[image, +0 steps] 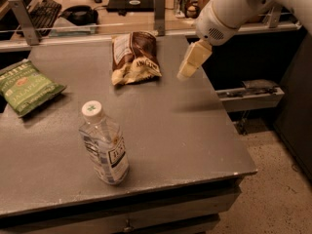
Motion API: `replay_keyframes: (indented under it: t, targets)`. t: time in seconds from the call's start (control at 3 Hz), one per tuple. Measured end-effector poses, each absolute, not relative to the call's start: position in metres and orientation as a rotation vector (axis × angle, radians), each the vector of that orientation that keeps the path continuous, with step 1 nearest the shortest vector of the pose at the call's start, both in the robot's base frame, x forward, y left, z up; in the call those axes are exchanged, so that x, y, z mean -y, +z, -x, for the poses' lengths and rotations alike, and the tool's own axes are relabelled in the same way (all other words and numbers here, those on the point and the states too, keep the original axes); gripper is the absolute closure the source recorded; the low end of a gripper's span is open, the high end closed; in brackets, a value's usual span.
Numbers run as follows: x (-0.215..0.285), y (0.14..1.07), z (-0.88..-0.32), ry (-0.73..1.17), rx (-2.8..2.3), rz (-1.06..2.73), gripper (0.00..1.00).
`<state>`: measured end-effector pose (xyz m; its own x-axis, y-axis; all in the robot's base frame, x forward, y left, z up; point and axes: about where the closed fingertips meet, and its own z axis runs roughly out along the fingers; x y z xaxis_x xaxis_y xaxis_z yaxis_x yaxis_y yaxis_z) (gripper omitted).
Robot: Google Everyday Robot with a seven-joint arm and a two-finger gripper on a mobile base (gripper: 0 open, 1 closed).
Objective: Move brown chip bag near blue plastic bottle
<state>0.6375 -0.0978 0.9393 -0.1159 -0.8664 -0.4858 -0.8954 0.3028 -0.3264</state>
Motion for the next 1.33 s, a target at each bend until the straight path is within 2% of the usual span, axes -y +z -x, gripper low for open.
replay_keyframes:
  t: [0.67, 1.33]
  targets:
    - [0.014, 0.918, -0.679, 0.267, -1.960, 1.484, 0.00]
    - [-0.019, 0.882, -0.702, 0.336, -2.010, 1.382, 0.00]
